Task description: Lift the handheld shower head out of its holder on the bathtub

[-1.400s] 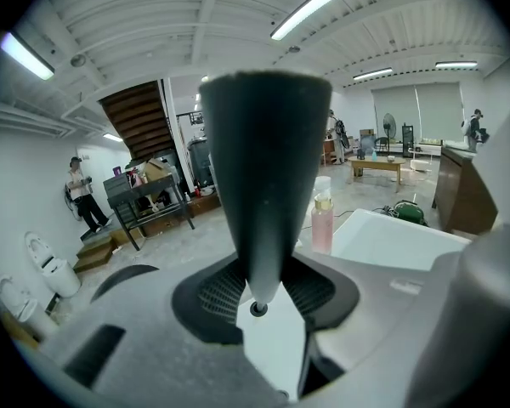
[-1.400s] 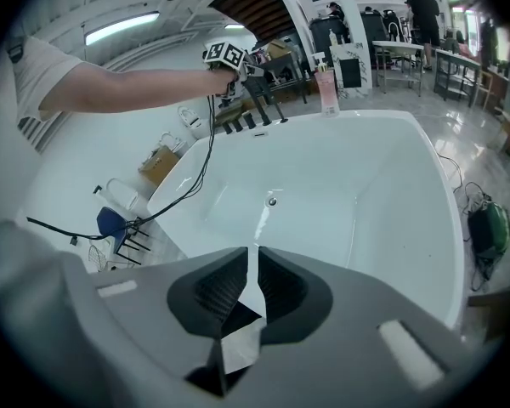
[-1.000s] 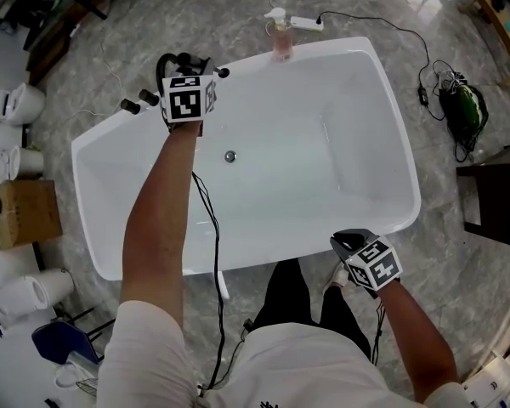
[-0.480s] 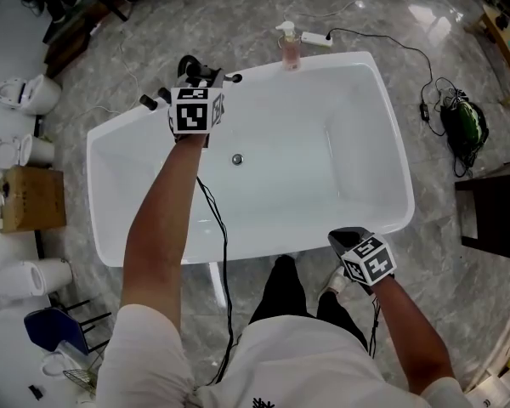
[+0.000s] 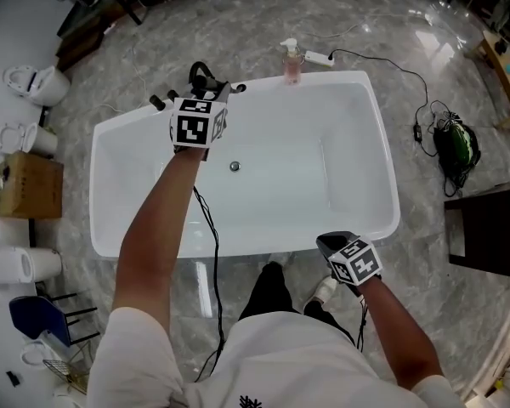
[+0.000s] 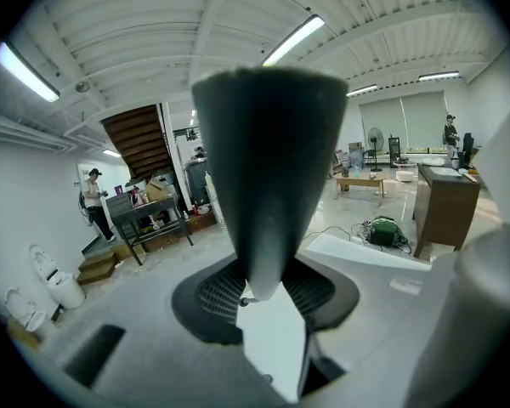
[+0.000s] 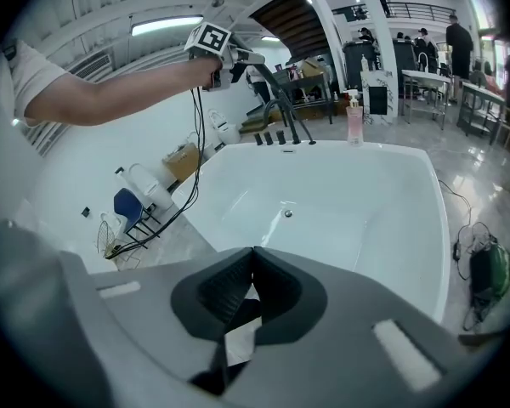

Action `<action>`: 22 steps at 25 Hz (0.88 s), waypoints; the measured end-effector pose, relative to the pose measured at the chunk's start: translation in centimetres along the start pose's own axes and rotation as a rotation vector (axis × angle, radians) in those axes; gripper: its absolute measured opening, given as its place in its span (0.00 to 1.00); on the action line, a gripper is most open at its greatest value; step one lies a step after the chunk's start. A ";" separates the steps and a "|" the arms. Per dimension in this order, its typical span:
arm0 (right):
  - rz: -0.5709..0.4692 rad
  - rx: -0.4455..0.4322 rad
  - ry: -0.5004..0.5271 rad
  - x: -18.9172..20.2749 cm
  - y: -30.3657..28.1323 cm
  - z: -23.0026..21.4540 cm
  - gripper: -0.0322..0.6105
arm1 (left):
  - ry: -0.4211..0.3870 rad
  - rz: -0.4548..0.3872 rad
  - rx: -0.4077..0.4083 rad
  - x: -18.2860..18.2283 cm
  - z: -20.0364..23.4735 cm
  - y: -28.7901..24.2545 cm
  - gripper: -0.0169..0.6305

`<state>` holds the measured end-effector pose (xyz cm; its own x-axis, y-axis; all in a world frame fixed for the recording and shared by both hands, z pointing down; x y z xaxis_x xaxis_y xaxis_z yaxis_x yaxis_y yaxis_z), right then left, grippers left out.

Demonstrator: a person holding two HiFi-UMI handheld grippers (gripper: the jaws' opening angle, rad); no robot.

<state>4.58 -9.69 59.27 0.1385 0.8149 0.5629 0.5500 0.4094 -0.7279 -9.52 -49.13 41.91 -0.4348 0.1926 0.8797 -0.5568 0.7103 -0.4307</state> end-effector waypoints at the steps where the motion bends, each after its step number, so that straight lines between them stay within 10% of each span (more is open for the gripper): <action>1: 0.002 -0.004 0.007 0.0 0.3 0.2 0.07 | 0.000 -0.001 -0.001 -0.3 -0.3 0.7 0.24; 22: -0.037 -0.052 0.086 1.7 5.4 1.9 0.07 | 0.010 -0.034 -0.006 -5.4 -6.7 14.2 0.24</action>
<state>6.19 -5.34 55.54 0.1862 0.7609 0.6216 0.5975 0.4146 -0.6864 -10.38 -35.52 32.41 -0.4086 0.1751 0.8957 -0.5671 0.7203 -0.3995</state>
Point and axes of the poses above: the fingertips, and each gripper's own axes: y backward along the fingers, z to its left, x out of its underside, the point moved 4 cm from there along y, backward along the fingers, and after that the axes turned 3 degrees about -z, right-handed, at the moved point
